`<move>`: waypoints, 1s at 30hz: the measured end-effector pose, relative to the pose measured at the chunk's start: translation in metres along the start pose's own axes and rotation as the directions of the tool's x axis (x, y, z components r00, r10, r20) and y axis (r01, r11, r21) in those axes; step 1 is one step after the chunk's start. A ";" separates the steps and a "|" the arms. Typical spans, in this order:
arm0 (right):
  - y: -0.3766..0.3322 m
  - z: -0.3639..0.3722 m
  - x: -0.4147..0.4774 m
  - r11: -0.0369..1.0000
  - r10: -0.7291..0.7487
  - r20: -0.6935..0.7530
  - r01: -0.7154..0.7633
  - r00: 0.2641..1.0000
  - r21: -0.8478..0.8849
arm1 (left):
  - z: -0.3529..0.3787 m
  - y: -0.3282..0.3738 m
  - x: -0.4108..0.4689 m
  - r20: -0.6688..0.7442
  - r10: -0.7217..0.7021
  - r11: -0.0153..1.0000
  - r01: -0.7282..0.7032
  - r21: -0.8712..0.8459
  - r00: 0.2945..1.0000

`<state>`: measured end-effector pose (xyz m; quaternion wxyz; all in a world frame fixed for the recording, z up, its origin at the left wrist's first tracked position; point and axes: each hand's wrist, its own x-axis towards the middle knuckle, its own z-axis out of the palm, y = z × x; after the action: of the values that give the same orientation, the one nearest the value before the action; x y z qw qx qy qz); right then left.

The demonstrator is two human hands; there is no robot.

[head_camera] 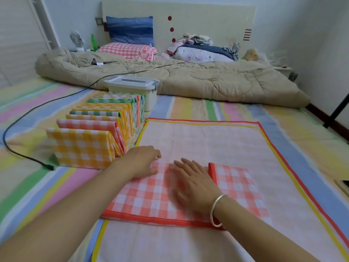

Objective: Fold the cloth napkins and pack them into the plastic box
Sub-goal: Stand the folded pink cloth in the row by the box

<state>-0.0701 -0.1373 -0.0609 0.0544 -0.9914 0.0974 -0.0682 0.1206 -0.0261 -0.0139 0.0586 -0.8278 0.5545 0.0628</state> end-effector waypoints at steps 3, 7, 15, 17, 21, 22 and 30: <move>-0.003 0.004 0.009 0.993 -0.080 0.031 0.077 0.996 0.092 | -0.002 0.000 0.001 0.018 -0.008 0.999 0.009 -0.043 1.000; -0.007 0.012 0.009 0.978 -0.132 0.001 0.130 0.991 0.162 | -0.009 0.010 -0.005 -0.040 0.035 0.998 -0.037 -0.052 0.999; -0.024 0.001 0.005 0.995 -0.066 0.305 0.039 0.950 0.092 | -0.041 -0.009 -0.038 0.041 -0.175 0.976 0.168 0.141 0.984; -0.026 0.000 0.005 0.997 -0.061 0.346 0.039 0.936 0.070 | -0.037 -0.021 -0.046 0.035 -0.182 0.981 0.184 -0.069 0.983; -0.029 -0.001 0.007 0.997 -0.053 0.383 0.030 0.922 0.066 | -0.015 -0.040 -0.063 0.043 -0.284 0.788 0.259 -0.559 0.958; -0.029 -0.002 0.008 0.997 -0.055 0.384 0.030 0.922 0.070 | -0.010 -0.045 -0.067 0.101 -0.299 0.742 0.297 -0.601 0.949; -0.033 -0.003 0.008 0.997 -0.047 0.413 0.021 0.909 0.069 | 0.006 -0.053 -0.092 0.337 -0.284 0.575 0.441 -0.689 0.897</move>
<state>-0.0565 -0.1074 -0.0526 0.1037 -0.9826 0.0641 0.1398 0.1352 0.0784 -0.0026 -0.2241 -0.8626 0.2876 0.3507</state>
